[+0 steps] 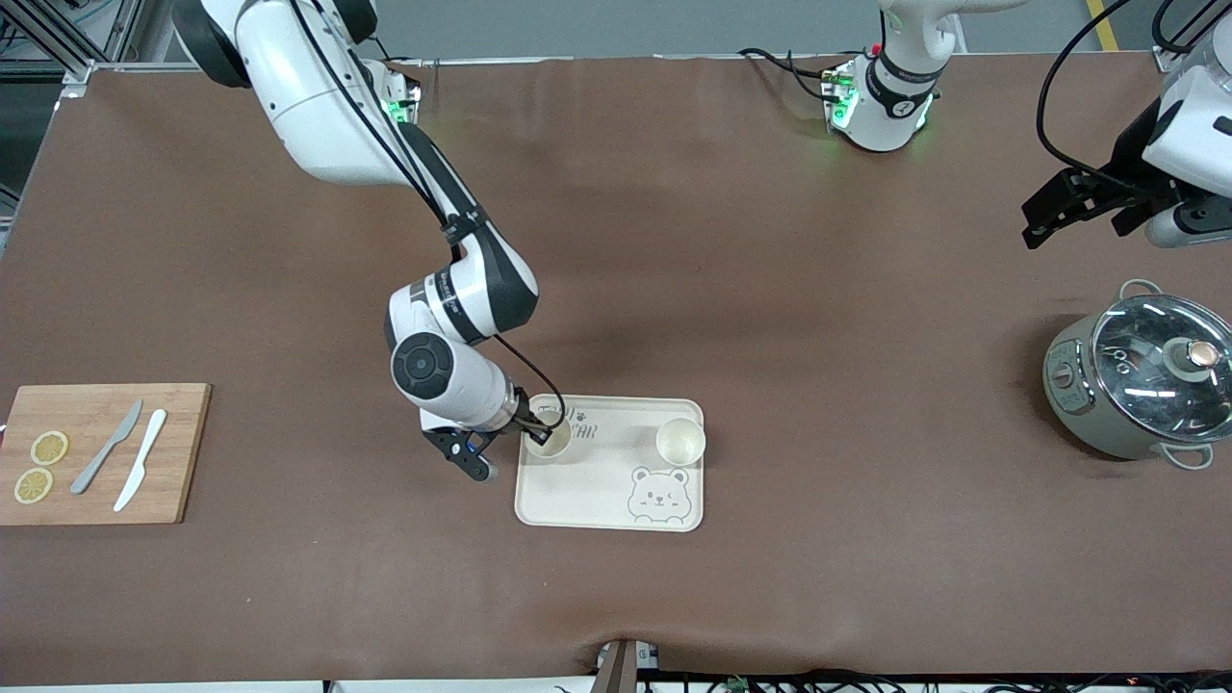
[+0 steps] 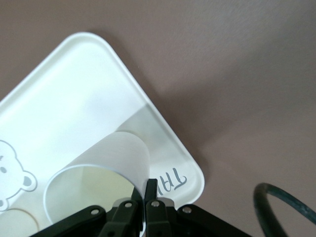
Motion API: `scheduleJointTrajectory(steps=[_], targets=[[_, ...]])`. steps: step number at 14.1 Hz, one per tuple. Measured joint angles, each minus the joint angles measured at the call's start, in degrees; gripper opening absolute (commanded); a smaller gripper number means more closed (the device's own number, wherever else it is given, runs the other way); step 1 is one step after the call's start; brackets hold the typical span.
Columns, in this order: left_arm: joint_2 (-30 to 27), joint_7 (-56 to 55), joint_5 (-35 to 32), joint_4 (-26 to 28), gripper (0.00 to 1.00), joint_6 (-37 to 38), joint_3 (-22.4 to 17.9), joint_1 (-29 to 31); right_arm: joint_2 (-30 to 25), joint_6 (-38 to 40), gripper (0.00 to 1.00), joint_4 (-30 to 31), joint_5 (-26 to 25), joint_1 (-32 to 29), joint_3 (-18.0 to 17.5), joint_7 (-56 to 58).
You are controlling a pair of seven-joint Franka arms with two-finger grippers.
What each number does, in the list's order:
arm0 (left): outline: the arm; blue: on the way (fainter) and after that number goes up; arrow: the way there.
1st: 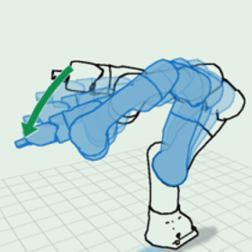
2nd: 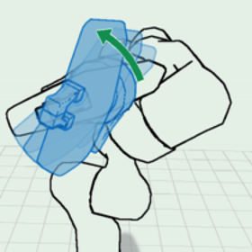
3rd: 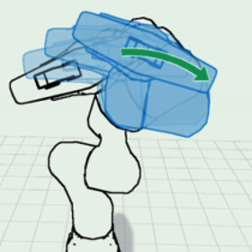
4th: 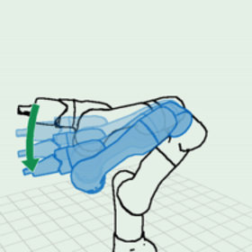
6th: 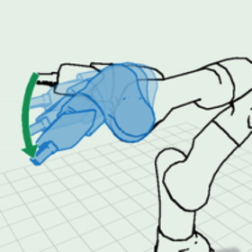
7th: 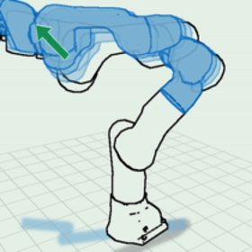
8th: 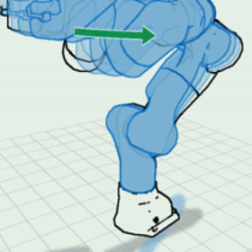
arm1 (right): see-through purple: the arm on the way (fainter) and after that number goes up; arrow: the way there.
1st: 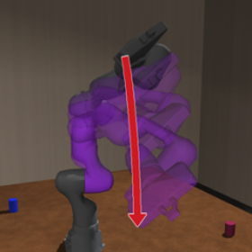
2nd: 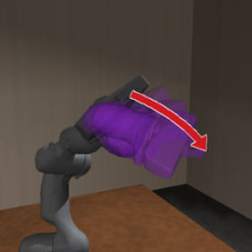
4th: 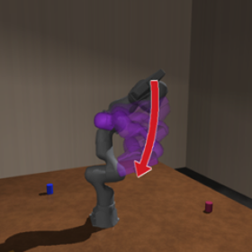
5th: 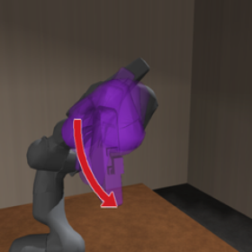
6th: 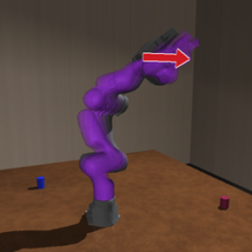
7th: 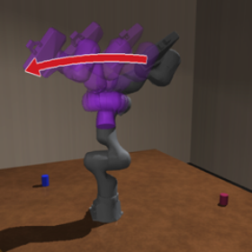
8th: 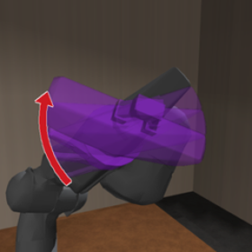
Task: Place white IKEA cup upright on tray with both arms
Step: 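Carry the cup with the right gripper while the left gripper returns to rest, then set the cup upright on the tray and open the right gripper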
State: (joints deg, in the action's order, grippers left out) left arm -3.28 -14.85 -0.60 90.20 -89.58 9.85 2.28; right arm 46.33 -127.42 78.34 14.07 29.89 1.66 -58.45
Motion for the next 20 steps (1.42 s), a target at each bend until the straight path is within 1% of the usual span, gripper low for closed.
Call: scheduleJointTrajectory(steps=[1,2,3,11,13,17,20], targets=[[0.0,0.0,0.27,0.04,1.0,0.0,0.01,0.0,0.31,-0.64,0.54,0.18,0.0,0.25,0.01,-0.04],[0.0,0.0,0.31,0.1,1.0,-0.01,0.01,0.0,0.3,-0.77,0.97,0.17,0.0,0.33,0.05,-0.06],[0.01,0.0,0.32,0.16,1.0,-0.07,0.01,0.0,0.34,-0.76,1.0,0.23,0.0,0.35,0.05,-0.07],[0.04,0.0,0.32,0.31,1.0,-0.5,-0.02,0.05,-0.52,0.36,1.0,-0.31,0.04,0.22,0.74,-0.6],[0.09,0.0,0.32,0.34,1.0,-0.73,-0.06,0.14,-2.04,0.91,1.0,-1.2,0.03,-0.33,1.05,-0.41],[0.63,0.0,0.32,0.54,1.0,-1.33,-0.09,0.2,-7.25,3.12,1.0,-1.82,0.04,-2.48,1.13,1.95],[0.69,0.0,0.32,0.57,1.0,-1.34,-0.09,0.2,-10.04,6.07,1.0,-2.12,0.01,-3.7,1.66,2.19]])
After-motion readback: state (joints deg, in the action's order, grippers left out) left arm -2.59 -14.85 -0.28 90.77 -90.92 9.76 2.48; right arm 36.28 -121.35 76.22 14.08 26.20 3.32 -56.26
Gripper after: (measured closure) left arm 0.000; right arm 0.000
